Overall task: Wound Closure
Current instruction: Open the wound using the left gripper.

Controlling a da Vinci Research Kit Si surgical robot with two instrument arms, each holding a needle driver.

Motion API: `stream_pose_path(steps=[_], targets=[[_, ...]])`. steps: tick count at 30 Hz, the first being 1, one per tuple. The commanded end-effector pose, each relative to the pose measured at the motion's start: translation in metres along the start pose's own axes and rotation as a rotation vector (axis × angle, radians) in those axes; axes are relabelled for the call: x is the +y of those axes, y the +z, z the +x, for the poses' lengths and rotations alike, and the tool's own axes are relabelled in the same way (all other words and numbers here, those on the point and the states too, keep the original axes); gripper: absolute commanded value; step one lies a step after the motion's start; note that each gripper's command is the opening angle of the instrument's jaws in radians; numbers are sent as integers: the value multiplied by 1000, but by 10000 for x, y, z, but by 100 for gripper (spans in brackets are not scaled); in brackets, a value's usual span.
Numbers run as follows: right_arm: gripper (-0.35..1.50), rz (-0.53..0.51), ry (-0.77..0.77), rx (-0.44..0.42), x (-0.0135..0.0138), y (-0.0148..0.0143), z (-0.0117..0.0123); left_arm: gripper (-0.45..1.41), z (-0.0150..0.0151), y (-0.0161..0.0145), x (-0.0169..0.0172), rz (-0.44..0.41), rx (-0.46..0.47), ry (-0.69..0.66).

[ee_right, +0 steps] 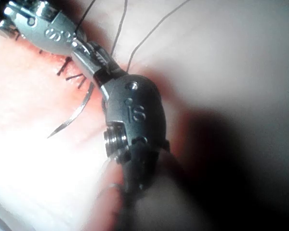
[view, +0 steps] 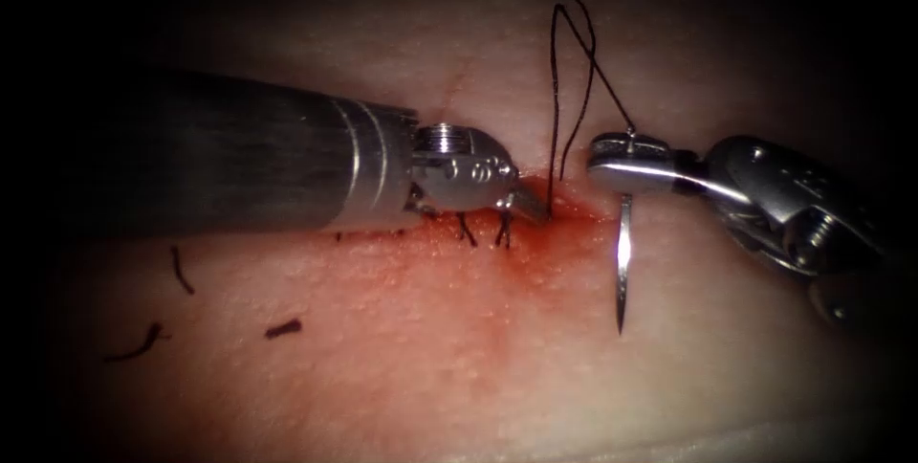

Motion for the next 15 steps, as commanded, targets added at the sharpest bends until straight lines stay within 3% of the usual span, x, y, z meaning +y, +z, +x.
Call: stream_pose_path(steps=[1,10,15], targets=[[-35,4,-13,2,0,9,-6,-45,-4,11,-7,-9,-23,6],[-35,6,-122,16,8,17,-4,-45,-21,19,-9,-69,-101,21],[-35,-4,-215,57,33,29,-2,-45,-24,20,6,-97,-152,27]])
